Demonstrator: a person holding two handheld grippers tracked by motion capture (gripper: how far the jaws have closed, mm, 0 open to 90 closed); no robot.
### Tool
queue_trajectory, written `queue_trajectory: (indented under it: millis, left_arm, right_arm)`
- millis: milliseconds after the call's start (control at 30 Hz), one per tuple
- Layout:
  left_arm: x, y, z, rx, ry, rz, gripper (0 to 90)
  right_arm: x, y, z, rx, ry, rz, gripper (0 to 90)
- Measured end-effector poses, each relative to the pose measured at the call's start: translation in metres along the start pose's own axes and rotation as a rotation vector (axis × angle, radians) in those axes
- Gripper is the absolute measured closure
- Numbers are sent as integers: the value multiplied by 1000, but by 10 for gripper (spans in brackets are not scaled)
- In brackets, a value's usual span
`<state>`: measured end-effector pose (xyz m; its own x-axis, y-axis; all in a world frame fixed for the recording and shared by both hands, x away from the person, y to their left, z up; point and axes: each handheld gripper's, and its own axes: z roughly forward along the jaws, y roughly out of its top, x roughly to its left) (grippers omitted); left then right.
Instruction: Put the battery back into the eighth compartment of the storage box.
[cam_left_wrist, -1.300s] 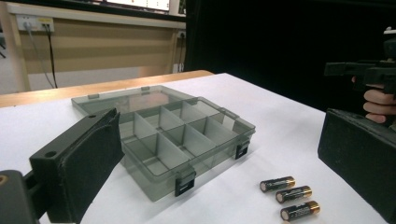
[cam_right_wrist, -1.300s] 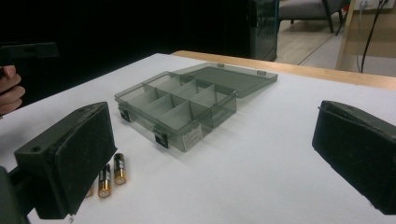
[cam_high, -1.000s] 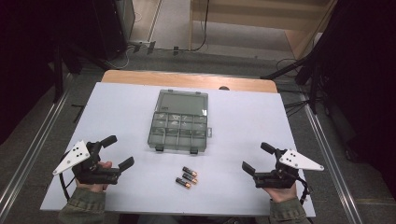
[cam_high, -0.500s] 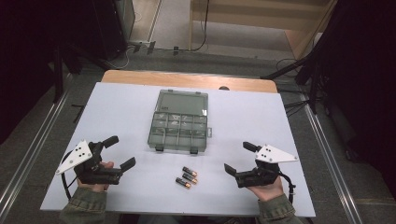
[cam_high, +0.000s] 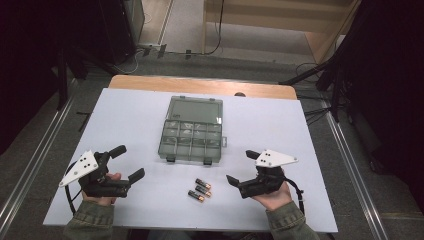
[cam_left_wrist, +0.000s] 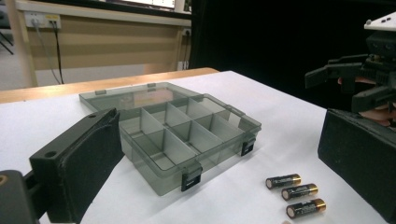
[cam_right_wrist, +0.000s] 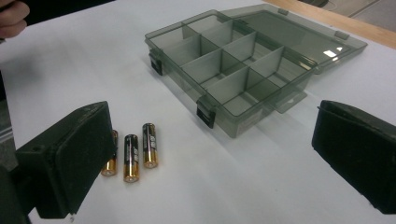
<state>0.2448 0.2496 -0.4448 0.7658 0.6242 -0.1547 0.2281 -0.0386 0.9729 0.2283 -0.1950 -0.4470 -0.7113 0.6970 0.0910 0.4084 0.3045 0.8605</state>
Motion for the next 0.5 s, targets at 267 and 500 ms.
queue_trajectory:
  millis: [267, 500]
  left_arm:
    - [0, 0, -1, -2, 2, -5, 0]
    - [0, 0, -1, -3, -6, -4, 0]
  right_arm:
    - [8, 10, 15, 37, 34, -28, 0]
    - [14, 17, 31, 104, 65, -37, 0]
